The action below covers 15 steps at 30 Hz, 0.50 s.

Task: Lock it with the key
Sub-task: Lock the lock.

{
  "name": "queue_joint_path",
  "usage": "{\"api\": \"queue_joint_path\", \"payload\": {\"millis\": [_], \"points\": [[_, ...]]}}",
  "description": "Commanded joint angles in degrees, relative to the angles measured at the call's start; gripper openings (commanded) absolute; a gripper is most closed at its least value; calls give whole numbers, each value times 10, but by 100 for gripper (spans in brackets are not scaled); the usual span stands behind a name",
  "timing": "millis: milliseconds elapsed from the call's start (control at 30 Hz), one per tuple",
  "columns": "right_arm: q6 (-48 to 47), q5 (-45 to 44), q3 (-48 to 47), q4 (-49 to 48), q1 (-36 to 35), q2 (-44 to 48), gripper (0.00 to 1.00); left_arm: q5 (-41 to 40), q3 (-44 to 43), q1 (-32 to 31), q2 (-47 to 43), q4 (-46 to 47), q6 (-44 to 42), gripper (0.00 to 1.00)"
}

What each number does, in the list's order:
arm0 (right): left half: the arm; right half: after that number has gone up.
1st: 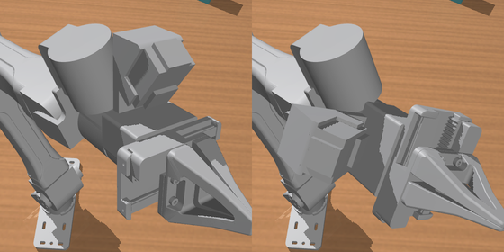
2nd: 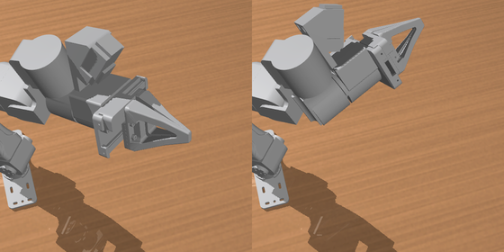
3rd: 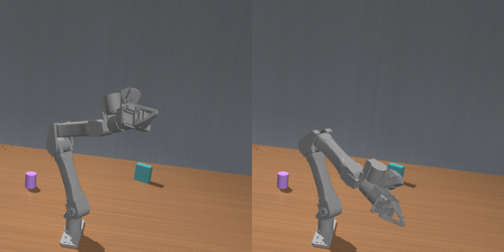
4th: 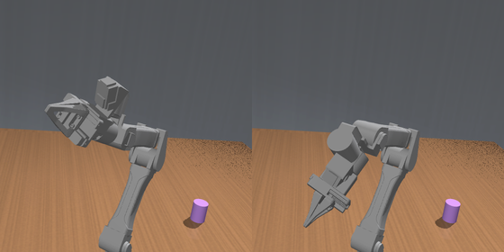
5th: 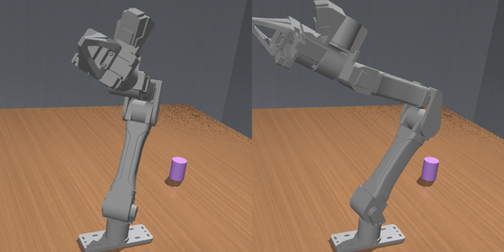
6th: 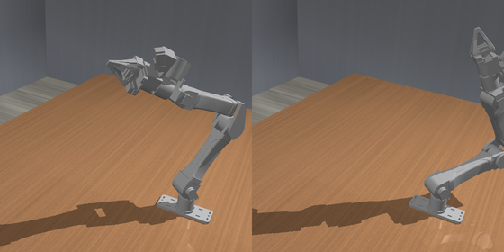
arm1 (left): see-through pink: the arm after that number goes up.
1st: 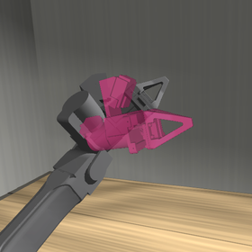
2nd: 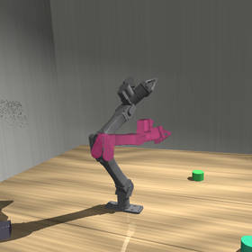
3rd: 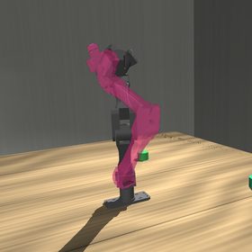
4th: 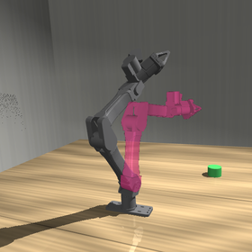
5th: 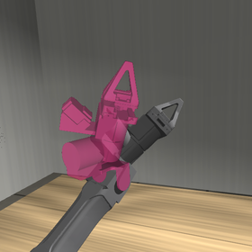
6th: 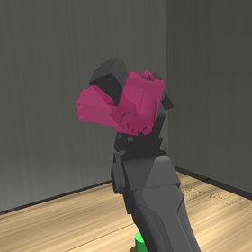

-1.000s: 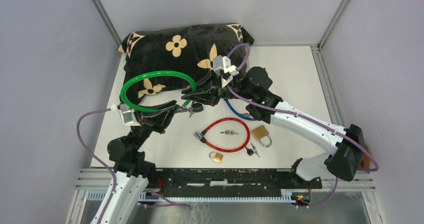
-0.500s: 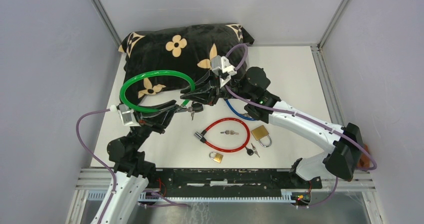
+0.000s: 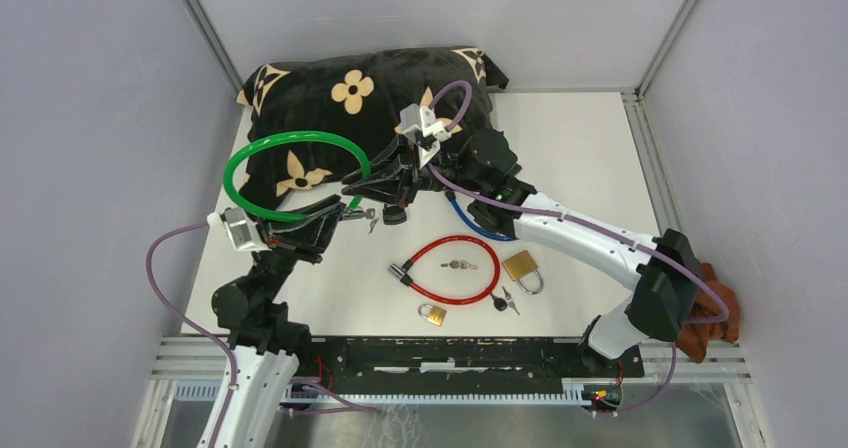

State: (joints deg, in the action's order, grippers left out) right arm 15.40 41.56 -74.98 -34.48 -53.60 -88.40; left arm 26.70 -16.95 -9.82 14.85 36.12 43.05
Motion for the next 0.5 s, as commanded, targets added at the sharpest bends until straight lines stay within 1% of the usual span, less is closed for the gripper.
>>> {"api": "queue_joint_path", "payload": {"millis": [0,167,267,367,467], "points": [[28,32,-31,13,-19,-35,5,-18,-14,5,-11,88,60,2],[15,35,-40,24,-20,-40,18,-20,-23,10,-18,102,67,2],[-8,36,-43,28,-19,-25,24,-9,-15,16,-29,96,34,2],[-43,39,-57,59,-19,-11,28,5,-9,20,-42,94,-4,2],[-71,48,-53,68,-18,2,34,5,-10,24,-44,95,-10,2]]}}
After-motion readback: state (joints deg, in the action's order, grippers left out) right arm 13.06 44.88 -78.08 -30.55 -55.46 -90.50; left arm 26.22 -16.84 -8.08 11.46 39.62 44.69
